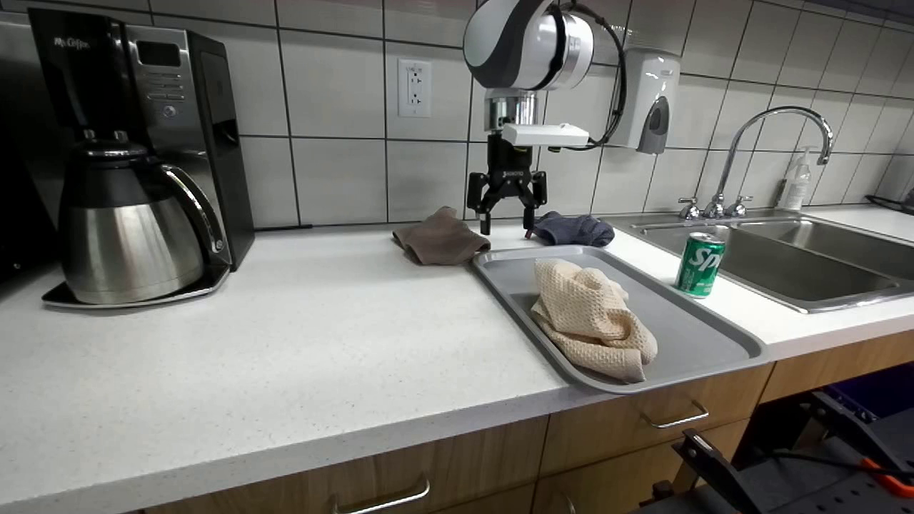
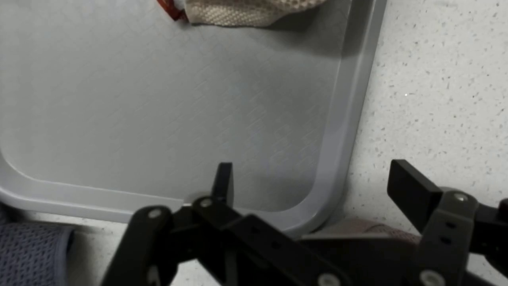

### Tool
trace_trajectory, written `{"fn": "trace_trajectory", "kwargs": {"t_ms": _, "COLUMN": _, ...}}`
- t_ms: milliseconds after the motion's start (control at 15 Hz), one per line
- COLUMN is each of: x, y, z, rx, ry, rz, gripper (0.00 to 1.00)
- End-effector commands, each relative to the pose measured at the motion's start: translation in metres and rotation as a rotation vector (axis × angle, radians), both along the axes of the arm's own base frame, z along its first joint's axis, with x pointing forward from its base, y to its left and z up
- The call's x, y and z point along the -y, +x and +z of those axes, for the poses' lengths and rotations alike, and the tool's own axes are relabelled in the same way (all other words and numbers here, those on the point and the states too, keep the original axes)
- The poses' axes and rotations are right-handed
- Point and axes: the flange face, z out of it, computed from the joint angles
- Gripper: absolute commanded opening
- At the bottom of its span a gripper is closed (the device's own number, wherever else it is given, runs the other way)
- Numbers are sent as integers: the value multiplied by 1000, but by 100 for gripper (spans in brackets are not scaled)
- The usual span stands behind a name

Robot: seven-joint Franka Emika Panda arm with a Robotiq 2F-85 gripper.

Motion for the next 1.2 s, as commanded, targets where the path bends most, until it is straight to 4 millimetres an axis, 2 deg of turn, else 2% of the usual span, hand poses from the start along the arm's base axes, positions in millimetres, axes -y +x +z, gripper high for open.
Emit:
{"fn": "trace_trajectory", "kwargs": {"t_ms": 0, "x": 5, "y": 25, "z": -5, "rx": 55, "ry": 4, "rz": 18, "gripper": 100}}
{"fn": "trace_trajectory", "kwargs": {"t_ms": 467, "x": 4, "y": 57, "z": -25, "rx": 89, "ry": 24, "rz": 35, "gripper": 100}}
{"fn": "trace_trajectory", "kwargs": {"t_ms": 733, "x": -6, "y": 75, "z": -22, "rx": 116, "ry": 31, "rz": 75, "gripper": 100}}
{"fn": "trace_trajectory", "kwargs": {"t_ms": 1133, "x": -17, "y": 97, "z": -32, "rx": 134, "ry": 67, "rz": 113, "gripper": 100}}
